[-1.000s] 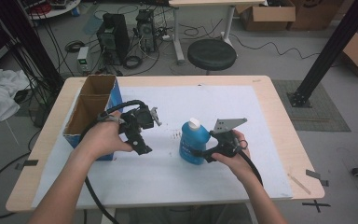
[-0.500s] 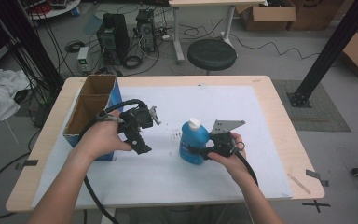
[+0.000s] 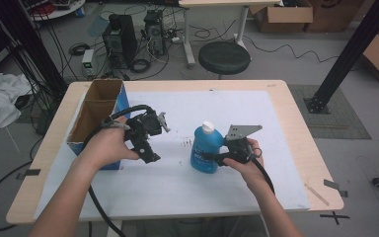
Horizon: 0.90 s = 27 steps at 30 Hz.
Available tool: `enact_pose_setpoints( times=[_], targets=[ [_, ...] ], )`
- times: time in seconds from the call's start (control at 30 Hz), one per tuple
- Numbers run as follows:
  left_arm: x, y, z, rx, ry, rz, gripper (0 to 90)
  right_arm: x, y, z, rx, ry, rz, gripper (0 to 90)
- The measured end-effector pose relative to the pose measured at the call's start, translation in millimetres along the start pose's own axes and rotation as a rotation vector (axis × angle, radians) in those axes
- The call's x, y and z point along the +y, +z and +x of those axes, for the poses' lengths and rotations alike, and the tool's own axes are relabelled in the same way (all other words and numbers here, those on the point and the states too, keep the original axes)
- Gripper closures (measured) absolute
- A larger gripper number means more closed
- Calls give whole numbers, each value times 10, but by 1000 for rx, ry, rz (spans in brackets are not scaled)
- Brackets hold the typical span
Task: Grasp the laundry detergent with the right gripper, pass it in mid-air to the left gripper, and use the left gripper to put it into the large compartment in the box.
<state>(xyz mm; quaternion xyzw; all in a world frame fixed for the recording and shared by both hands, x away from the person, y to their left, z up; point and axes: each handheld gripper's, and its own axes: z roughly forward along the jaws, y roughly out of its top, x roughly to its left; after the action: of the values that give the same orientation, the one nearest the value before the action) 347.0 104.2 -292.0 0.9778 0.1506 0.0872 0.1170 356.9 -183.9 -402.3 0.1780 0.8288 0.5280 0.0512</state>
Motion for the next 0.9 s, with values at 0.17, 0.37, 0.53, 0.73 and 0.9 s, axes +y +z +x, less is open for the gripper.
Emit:
enact_pose_setpoints(
  times=[0.17, 0.37, 0.53, 0.73, 0.9],
  targets=[
    [-7, -2, 3, -8, 2, 2, 114, 27, -1, -42, 31, -6, 16, 452],
    [8, -48, 19, -8, 8, -2, 111, 104, -11, -74, 96, -29, 46, 454],
    [36, -99, 22, -12, 14, -3, 106, 209, -48, -94, 163, -57, 58, 455],
    [100, -242, 35, -32, 19, -41, 101, 354, -63, -90, 241, -94, 86, 455],
    [179, -369, 41, -49, 31, -69, 96, 508, -57, -69, 286, -139, 121, 455]
  ],
)
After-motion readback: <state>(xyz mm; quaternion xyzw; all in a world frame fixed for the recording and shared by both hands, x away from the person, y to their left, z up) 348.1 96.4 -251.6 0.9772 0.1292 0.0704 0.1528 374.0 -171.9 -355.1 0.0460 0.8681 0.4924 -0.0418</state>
